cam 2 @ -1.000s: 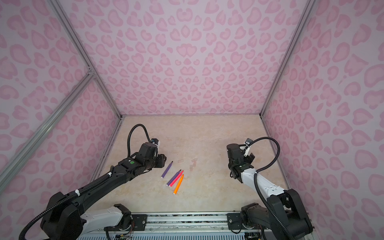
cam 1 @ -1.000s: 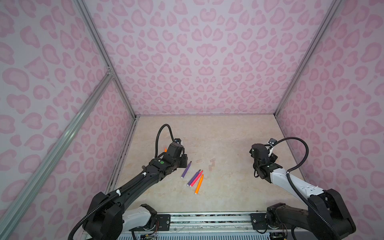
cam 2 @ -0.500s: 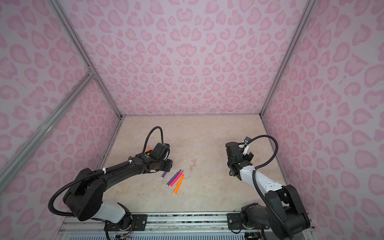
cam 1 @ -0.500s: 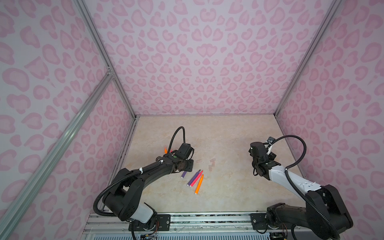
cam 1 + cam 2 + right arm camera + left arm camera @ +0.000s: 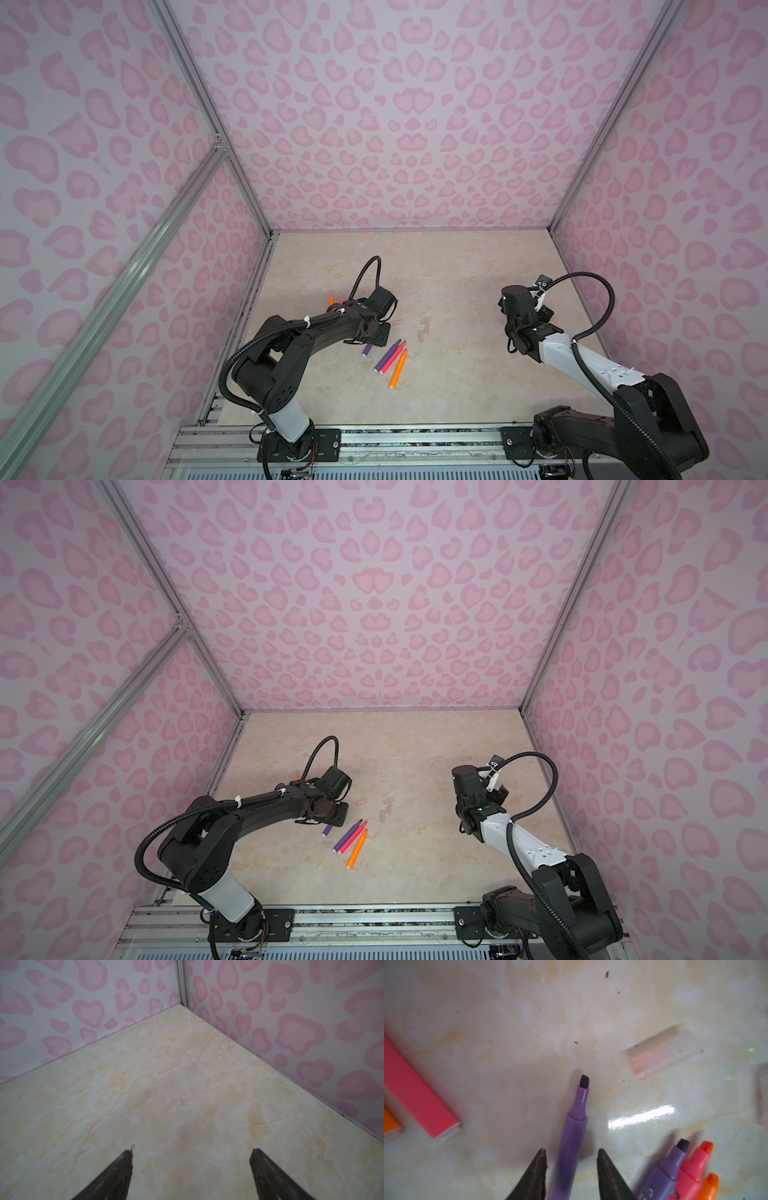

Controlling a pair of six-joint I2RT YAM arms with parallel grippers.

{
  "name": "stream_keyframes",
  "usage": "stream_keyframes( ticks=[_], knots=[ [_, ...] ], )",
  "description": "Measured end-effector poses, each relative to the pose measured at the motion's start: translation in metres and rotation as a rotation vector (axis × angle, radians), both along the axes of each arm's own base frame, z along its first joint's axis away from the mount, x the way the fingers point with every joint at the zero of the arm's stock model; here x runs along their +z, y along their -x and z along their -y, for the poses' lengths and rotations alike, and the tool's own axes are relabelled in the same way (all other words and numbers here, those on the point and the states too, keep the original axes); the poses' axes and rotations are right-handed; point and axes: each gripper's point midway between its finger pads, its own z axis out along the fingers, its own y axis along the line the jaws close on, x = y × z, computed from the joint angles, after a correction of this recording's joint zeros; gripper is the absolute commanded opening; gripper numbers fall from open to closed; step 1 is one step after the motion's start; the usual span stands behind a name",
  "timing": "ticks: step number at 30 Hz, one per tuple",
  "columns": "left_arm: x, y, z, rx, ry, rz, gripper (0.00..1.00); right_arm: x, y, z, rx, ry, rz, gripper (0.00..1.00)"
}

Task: Insert the pens into the pen caps
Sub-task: 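Release the capped highlighter and move the left gripper over the purple highlighter, then grasp the purple highlighter with the left gripper and lift it upright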

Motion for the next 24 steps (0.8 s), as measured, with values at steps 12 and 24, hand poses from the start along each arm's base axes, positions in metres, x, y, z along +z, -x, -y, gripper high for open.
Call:
stream_keyframes(
  ticks=[12, 24],
  knots=[
    [-0.0059, -0.0075, 0.0028, -0.006, -0.029, -0.002, 0.21, 0.0001, 0.0031, 0.0007, 0.001, -0.003, 0.004, 0.89],
    [-0.0013, -0.0063, 0.0023, -0.009, -0.017, 0.012, 0.03, 0.0007, 0.0044, 0.0012, 0.000, -0.006, 0.010, 0.89]
  ],
)
